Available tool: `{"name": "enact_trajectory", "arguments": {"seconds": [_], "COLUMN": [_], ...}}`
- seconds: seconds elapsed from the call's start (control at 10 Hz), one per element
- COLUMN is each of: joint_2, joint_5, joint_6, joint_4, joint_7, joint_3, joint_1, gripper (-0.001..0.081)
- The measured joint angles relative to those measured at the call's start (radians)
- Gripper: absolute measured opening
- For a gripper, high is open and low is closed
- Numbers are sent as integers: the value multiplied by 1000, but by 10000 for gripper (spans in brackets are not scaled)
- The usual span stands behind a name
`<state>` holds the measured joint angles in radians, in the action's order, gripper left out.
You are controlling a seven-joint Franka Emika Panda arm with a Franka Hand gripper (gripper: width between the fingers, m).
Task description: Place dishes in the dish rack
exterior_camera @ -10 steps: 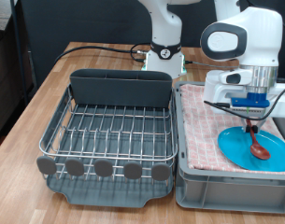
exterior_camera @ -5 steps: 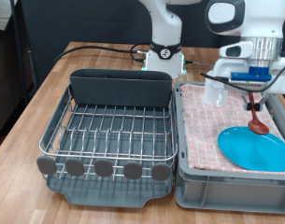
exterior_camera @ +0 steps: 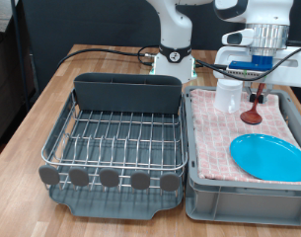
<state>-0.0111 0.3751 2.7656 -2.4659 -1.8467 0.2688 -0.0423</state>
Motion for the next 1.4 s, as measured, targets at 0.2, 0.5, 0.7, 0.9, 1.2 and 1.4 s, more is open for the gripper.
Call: {"name": "enact_trajectory", "arguments": {"seconds": [0.2, 0.5, 0.7, 0.9, 1.2, 1.4], "joint_2": [45, 142, 212, 285, 364, 370], "joint_5": [-19, -104, -163, -183, -182, -183], "joint_6": [-36, -119, -150, -170, -172, -198], "joint_4": [-42, -115, -165, -216, -275, -279], "joint_7": [-69, -146, -180, -249, -357, -377], "joint_3": [-26, -63, -88, -111, -112, -121], "joint_1": [10, 13, 14, 18, 33, 39], "gripper": [89, 88, 88, 88, 88, 88]}}
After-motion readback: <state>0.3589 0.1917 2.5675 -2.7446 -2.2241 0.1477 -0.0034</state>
